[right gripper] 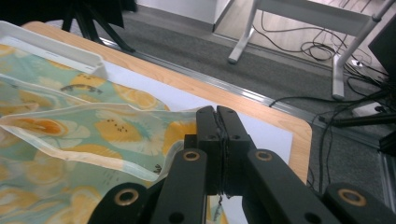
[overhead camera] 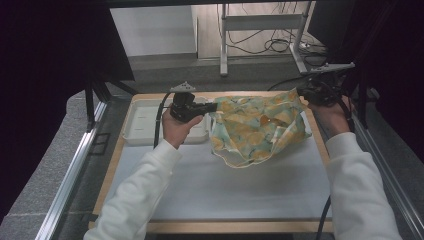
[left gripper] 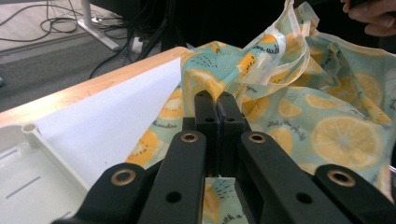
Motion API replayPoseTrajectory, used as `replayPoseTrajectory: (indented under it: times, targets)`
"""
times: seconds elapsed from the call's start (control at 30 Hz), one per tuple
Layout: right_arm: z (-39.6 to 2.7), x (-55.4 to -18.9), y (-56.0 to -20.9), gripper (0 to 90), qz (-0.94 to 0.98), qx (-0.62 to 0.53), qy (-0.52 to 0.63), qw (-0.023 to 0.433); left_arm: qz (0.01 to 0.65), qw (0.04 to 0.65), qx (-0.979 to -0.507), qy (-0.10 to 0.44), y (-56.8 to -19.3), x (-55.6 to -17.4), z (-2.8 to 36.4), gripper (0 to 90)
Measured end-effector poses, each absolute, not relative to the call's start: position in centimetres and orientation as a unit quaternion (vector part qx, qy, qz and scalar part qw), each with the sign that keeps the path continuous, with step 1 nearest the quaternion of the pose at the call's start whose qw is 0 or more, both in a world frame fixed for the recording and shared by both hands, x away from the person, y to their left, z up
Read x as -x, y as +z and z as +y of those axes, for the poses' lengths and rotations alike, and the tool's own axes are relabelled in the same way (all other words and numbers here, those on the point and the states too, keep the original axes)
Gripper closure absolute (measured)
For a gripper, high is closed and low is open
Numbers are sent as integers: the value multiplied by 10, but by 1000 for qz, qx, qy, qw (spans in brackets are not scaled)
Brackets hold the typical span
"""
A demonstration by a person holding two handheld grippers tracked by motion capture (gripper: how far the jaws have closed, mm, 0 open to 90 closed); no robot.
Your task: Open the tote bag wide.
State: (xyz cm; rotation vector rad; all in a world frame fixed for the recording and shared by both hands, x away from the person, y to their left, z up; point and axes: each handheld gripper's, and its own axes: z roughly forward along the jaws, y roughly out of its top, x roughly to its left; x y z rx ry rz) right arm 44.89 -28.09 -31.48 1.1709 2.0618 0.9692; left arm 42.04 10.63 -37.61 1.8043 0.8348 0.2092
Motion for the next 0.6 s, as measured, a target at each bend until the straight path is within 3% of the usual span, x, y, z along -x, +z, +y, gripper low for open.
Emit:
replayPoseTrajectory:
  times: [0.6]
  targets:
    - [-288,-484,-368,883,769,-483,320,271,372,498,-778,87,-402,-443,80,899]
